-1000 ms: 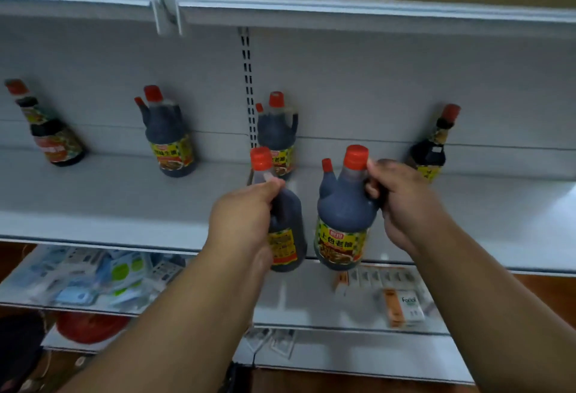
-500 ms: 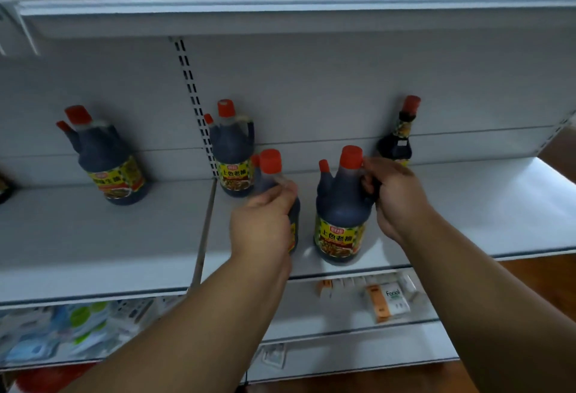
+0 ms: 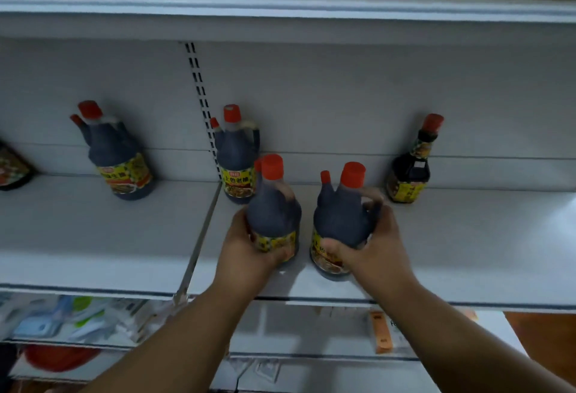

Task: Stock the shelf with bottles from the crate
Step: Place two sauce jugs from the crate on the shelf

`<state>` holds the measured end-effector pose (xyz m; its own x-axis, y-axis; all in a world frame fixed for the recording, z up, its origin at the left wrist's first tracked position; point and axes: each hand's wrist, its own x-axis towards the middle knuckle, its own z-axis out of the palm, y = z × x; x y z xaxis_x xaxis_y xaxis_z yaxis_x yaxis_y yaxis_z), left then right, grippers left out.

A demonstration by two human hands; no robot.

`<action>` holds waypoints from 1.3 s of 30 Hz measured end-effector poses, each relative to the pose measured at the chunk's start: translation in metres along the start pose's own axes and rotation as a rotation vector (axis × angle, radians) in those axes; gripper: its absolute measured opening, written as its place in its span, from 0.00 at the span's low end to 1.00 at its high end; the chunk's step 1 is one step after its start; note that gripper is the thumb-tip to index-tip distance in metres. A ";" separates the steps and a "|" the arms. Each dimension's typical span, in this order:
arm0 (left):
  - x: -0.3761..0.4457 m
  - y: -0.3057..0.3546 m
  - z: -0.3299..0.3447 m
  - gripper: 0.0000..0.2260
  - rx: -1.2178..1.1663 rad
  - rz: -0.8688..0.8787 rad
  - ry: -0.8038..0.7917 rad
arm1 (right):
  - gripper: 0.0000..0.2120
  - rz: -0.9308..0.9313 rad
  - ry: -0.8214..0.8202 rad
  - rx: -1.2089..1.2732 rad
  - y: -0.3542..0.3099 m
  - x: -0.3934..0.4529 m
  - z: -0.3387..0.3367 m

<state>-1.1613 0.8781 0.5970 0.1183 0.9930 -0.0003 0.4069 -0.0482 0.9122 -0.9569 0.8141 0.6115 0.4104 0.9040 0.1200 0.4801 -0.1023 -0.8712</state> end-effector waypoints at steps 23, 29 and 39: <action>0.090 0.015 0.087 0.40 0.061 0.088 0.286 | 0.34 -0.010 0.074 0.012 0.030 0.106 0.002; 0.096 0.016 0.093 0.44 0.113 0.042 0.313 | 0.47 0.030 0.186 -0.141 0.035 0.112 0.015; 0.108 0.015 0.104 0.48 0.176 -0.010 0.323 | 0.37 0.050 0.235 -0.042 0.037 0.123 0.017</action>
<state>-1.0484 0.9734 0.5679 -0.1675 0.9750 0.1461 0.5592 -0.0280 0.8285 -0.9024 0.9285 0.5861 0.6017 0.7761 0.1889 0.4840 -0.1662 -0.8591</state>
